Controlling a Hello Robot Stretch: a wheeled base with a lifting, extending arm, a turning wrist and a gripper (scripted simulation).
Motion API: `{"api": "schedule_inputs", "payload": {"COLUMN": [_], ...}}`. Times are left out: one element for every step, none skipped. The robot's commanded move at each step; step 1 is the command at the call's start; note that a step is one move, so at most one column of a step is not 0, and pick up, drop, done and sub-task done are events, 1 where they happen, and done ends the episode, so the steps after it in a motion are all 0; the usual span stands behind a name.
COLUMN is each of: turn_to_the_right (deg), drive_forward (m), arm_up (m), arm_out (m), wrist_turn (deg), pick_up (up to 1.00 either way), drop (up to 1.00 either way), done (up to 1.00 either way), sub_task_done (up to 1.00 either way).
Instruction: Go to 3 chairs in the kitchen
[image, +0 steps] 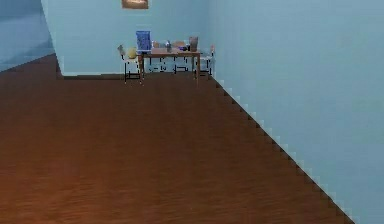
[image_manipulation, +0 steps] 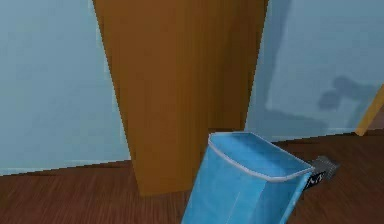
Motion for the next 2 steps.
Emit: {"api": "schedule_inputs", "payload": {"turn_to_the_right": [0.0,0.0], "drive_forward": [1.0,1.0], "arm_up": [0.0,0.0], "arm_out": [0.0,0.0], "wrist_turn": [0.0,0.0], "pick_up": [0.0,0.0], "drop": [0.0,0.0], "done": [0.0,0.0], "sub_task_done": [0.0,0.0]}}
